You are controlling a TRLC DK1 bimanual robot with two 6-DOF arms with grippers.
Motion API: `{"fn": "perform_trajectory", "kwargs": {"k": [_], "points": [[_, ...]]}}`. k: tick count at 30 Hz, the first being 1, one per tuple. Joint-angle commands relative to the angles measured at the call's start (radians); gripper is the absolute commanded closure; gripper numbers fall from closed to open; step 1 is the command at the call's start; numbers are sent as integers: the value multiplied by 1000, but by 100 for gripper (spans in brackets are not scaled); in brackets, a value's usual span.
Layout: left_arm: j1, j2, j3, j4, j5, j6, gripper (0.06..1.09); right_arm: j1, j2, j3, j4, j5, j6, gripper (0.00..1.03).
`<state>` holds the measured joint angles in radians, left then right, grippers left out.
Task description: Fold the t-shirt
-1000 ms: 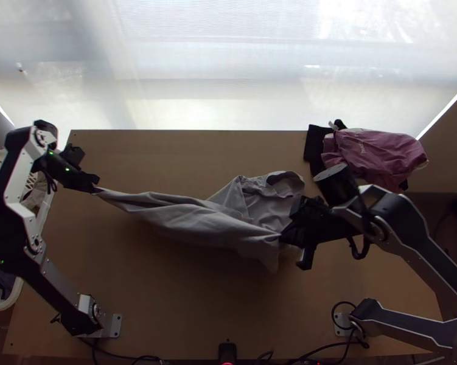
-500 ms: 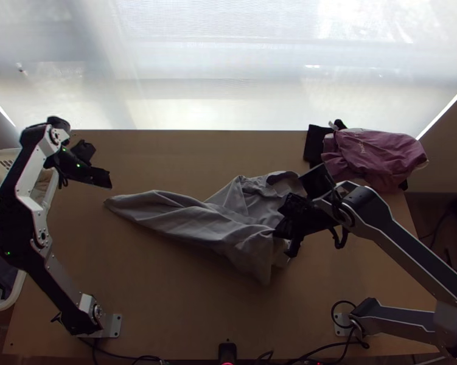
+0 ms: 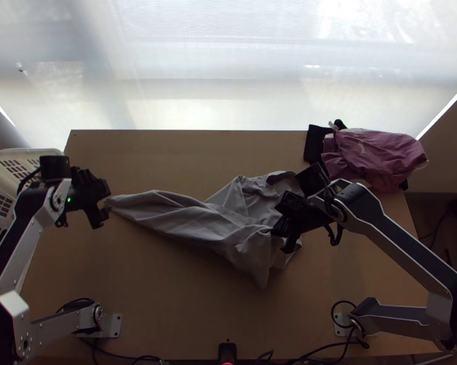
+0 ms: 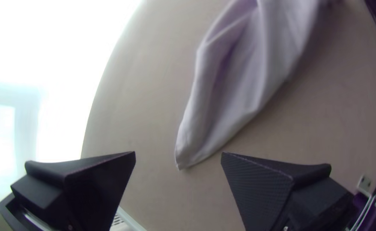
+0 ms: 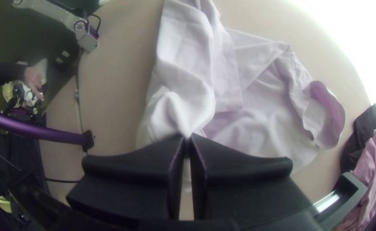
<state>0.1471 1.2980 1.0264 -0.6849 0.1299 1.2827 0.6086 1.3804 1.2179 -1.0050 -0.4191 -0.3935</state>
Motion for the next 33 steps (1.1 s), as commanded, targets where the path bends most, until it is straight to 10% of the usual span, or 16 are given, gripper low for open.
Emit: {"fn": "perform_trajectory", "kwargs": {"k": [1,20,33], "points": [[42,-235,-292,116,71,389,12,-7,-1,-9,0,0,16,100],[-14,-60,-479,525,145,483,14,-27,-49,-4,-1,0,56,100],[-15,60,-443,608,145,449,72,0,-55,-18,-12,-1,62,100]]}}
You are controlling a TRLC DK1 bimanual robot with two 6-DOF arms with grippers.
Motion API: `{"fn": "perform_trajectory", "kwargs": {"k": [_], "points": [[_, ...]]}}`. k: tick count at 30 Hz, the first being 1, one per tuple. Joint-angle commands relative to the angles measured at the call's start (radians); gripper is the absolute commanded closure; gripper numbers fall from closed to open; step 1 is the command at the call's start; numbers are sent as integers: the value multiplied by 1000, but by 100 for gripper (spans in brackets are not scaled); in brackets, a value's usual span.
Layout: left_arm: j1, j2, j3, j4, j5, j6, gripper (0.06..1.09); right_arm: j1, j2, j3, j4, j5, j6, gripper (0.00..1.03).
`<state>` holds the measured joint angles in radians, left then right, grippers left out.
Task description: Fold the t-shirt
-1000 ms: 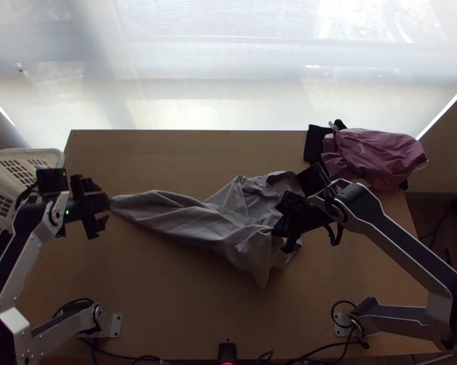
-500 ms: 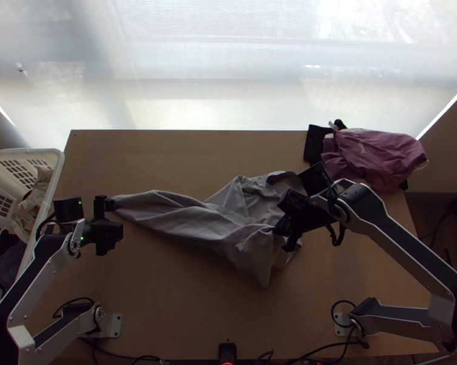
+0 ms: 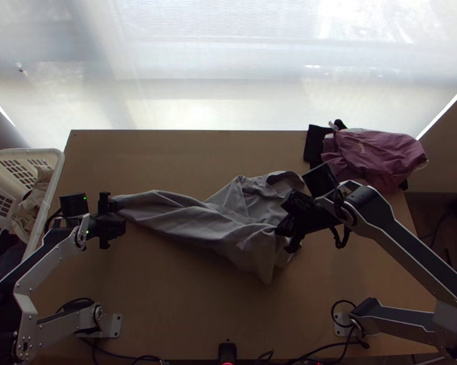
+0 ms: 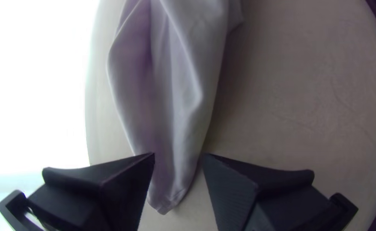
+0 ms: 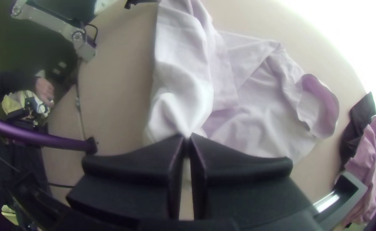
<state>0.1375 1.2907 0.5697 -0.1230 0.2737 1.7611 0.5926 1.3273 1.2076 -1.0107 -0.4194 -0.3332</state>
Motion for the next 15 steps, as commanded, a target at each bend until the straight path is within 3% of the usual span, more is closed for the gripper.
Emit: {"fn": "perform_trajectory", "kwargs": {"k": [1,4,8,15], "points": [[-7,73,16,48,1,-38,82,19,-2,-11,-6,-1,2,100],[-15,91,47,48,-5,-104,100,29,-2,-17,-9,-2,2,100],[-19,93,170,-49,-28,-222,105,33,0,-19,-23,-2,2,100],[-26,7,555,-495,-36,-503,105,33,-42,4,-94,-45,-3,100]]}}
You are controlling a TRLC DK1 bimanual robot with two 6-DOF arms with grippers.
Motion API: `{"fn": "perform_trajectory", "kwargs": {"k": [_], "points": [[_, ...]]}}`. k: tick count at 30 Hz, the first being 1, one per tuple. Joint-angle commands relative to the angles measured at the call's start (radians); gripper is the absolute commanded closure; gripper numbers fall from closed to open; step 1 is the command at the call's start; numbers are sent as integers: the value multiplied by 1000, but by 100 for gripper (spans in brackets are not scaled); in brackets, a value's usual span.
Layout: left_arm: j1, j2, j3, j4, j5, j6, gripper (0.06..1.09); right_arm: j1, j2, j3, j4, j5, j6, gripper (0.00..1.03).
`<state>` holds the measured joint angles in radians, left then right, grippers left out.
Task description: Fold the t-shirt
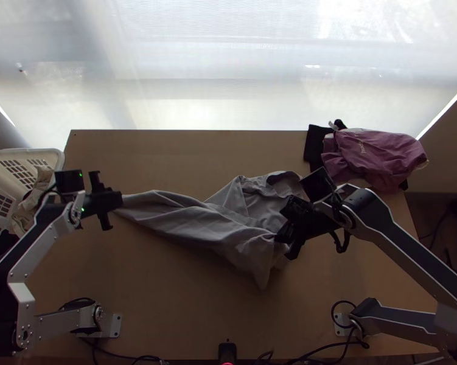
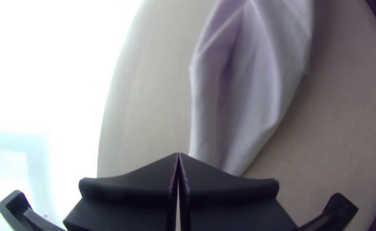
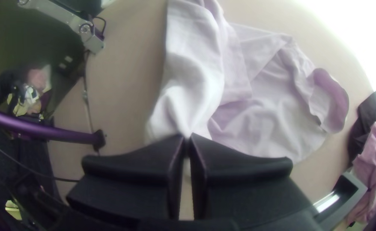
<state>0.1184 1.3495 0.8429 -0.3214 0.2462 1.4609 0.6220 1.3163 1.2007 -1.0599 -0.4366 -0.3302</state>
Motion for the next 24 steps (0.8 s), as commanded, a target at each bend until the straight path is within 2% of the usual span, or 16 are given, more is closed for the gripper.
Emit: {"fn": "perform_trajectory", "kwargs": {"k": [1,4,5,7,10,12,18,24], "points": [[-6,-66,318,-347,-4,-231,105,4,-40,10,-48,-30,-6,100],[-11,-148,294,-410,24,-260,103,5,-52,-16,-48,-30,-6,100],[-19,-181,252,-413,22,-244,93,5,-51,-24,-48,-30,-6,100],[-31,-231,154,-413,18,-182,49,10,-46,-30,-43,-33,-6,100],[-65,-309,-4,-378,13,-112,26,19,-38,-27,-35,-33,-4,100],[-95,-342,-70,-372,11,-99,25,21,-37,-24,-35,-34,-4,100],[-172,-397,-237,-337,-21,42,25,22,-35,-27,-32,-33,-4,100],[-192,-294,-337,-123,-71,96,22,15,-35,-23,-28,-34,0,100]]}}
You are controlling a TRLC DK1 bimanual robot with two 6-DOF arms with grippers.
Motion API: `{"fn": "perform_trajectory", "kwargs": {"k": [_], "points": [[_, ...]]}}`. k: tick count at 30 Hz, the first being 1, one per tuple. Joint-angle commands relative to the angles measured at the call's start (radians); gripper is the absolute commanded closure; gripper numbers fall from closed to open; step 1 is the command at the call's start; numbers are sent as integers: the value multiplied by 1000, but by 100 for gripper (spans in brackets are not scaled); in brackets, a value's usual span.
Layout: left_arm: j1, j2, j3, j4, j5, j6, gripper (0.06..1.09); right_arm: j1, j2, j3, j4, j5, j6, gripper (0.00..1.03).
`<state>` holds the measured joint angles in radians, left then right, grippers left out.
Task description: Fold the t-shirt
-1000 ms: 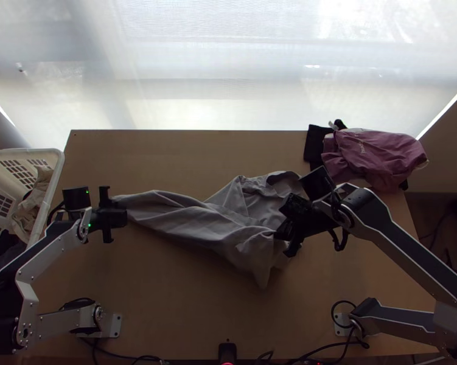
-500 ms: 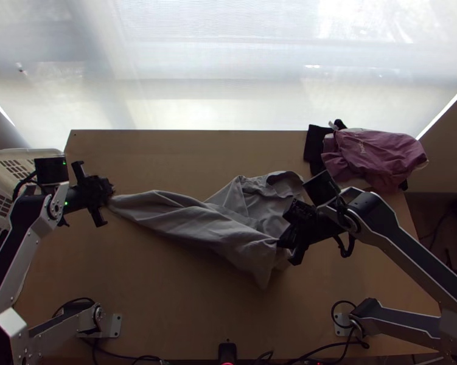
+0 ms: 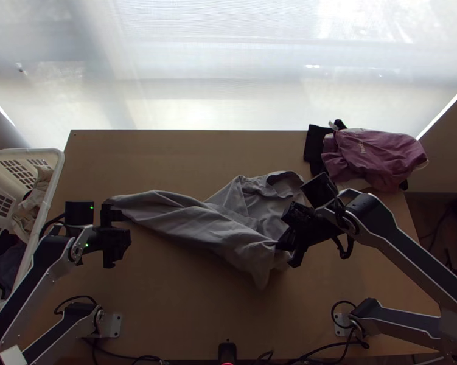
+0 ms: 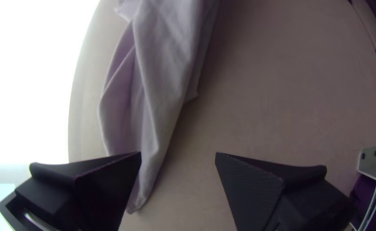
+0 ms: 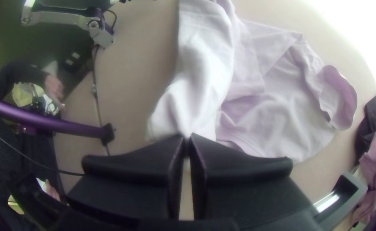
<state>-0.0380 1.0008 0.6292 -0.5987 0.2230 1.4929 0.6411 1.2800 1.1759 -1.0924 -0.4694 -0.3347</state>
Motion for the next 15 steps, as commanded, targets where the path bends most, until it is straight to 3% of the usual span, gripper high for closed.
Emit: {"fn": "perform_trajectory", "kwargs": {"k": [1,4,15], "points": [[-34,84,-137,203,-56,69,22,-6,-1,1,5,-2,5,100],[-11,157,-160,352,-59,95,22,-9,-5,1,3,-2,5,100],[72,341,-80,525,-71,124,22,-8,-1,4,5,-3,5,100]]}}
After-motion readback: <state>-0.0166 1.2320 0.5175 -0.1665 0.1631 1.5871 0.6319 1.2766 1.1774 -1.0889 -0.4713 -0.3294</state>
